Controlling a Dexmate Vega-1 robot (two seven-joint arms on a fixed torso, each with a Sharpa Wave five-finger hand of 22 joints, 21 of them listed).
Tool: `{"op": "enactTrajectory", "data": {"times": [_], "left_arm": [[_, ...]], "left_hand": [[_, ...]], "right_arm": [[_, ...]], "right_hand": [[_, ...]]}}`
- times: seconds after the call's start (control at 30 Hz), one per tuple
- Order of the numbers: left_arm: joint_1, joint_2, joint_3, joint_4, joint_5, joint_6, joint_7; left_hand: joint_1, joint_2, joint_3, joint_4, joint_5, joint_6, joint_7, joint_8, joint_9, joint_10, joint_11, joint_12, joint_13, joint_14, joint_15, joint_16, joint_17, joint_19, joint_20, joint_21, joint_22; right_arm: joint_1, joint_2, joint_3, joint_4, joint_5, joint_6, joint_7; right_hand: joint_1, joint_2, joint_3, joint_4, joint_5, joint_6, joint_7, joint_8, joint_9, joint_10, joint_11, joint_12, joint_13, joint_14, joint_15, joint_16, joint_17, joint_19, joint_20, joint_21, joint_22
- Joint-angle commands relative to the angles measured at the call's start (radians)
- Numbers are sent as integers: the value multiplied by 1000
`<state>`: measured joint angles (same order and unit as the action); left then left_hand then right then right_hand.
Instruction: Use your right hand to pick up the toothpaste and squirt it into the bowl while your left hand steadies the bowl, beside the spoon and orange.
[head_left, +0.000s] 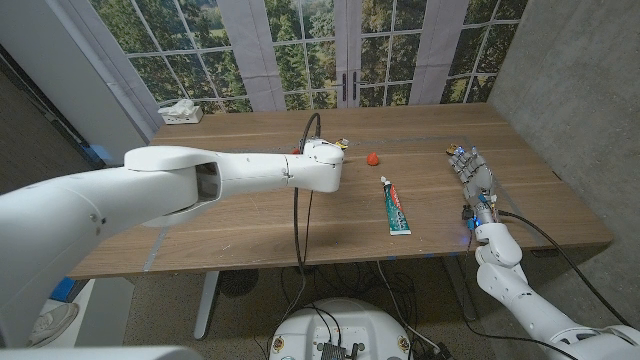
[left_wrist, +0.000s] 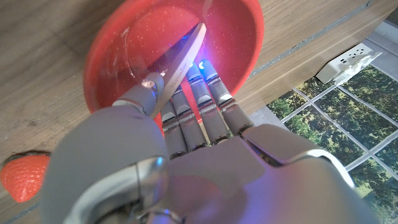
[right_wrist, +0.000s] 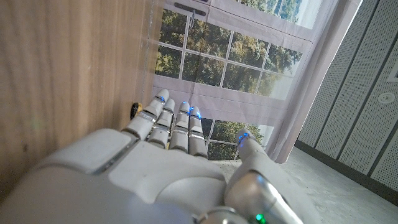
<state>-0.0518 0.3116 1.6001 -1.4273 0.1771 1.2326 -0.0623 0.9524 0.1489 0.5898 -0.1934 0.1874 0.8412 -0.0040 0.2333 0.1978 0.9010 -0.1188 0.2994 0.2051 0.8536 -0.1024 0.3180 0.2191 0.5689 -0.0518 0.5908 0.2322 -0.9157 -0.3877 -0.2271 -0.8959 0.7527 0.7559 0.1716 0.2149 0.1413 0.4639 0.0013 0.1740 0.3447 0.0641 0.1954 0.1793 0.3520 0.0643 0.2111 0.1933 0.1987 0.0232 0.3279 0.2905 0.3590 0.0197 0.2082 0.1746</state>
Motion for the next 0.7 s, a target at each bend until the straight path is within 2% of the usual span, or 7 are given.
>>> {"op": "enactTrajectory", "data": {"times": [0.03, 0.27, 0.3, 0.4, 0.43, 0.6, 0.7], "left_arm": [[84, 25, -91, -23, 46, -38, 102], [174, 54, -191, -77, 90, -63, 217], [190, 56, -210, -83, 95, -67, 237], [230, 62, -253, -99, 115, -84, 288], [247, 62, -272, -104, 121, -90, 310], [324, 67, -358, -125, 146, -141, 401], [345, 70, -388, -133, 149, -159, 405]], "left_hand": [[82, 34, 3, 6, -3, 33, 20, -1, 9, 173, -94, 49, 33, 34, -138, 23, 18, 8, -20, 33, 9], [111, 40, -9, 16, -12, 27, 11, 0, 29, 207, -91, 82, 70, 68, -139, 53, 48, 17, -40, 68, 20], [117, 46, -12, 24, -13, 25, 4, 7, 40, 211, -87, 93, 90, 86, -138, 68, 63, 19, -42, 84, 25], [122, 48, -14, 29, -14, 24, 5, 12, 51, 209, -87, 104, 110, 100, -137, 80, 76, 27, -37, 102, 31], [130, 47, -15, 32, -15, 30, 11, 22, 69, 216, -89, 134, 148, 111, -136, 89, 97, 35, -33, 130, 40], [143, 43, -14, 36, -14, 62, 26, 59, 115, 221, -90, 199, 241, 141, -136, 108, 150, 86, -53, 228, 74], [151, 39, -12, 30, -13, 75, 33, 73, 128, 228, -90, 216, 267, 150, -136, 113, 165, 103, -54, 265, 87]], "right_arm": [[-4, -13, -6, -14, -21, -5, -32], [-5, -17, -9, -19, -29, -6, -42], [-7, -18, -10, -23, -31, -8, -47], [-9, -20, -10, -28, -31, -9, -50], [-9, -21, -11, -29, -35, -8, -50], [-10, -24, -13, -35, -39, -12, -58], [-11, -23, -13, -40, -37, -16, -60]], "right_hand": [[2, 25, 2, -2, 0, 7, 1, 0, 2, 6, 2, 3, 2, 6, 0, 8, 2, 9, -6, 7, 2], [2, 25, 2, -3, 0, 7, 1, -1, 2, 6, 2, 2, 2, 7, -1, 8, 3, 9, -5, 6, 2], [2, 25, 2, -3, 0, 7, 1, -1, 2, 6, 2, 2, 2, 7, 0, 8, 3, 9, -5, 6, 2], [2, 24, 1, -3, 0, 7, 2, -1, 2, 7, 1, 2, 2, 7, 0, 7, 3, 9, -5, 6, 2], [2, 24, 1, -4, 0, 7, 2, -1, 2, 7, 1, 2, 2, 6, -1, 7, 3, 9, -5, 6, 2], [2, 23, 1, -5, 0, 7, 2, -1, 2, 7, 1, 1, 3, 7, 1, 7, 4, 9, -5, 5, 2], [3, 23, 1, -5, 0, 7, 2, -1, 2, 7, 2, 1, 3, 7, 1, 6, 4, 10, -5, 5, 2]]}}
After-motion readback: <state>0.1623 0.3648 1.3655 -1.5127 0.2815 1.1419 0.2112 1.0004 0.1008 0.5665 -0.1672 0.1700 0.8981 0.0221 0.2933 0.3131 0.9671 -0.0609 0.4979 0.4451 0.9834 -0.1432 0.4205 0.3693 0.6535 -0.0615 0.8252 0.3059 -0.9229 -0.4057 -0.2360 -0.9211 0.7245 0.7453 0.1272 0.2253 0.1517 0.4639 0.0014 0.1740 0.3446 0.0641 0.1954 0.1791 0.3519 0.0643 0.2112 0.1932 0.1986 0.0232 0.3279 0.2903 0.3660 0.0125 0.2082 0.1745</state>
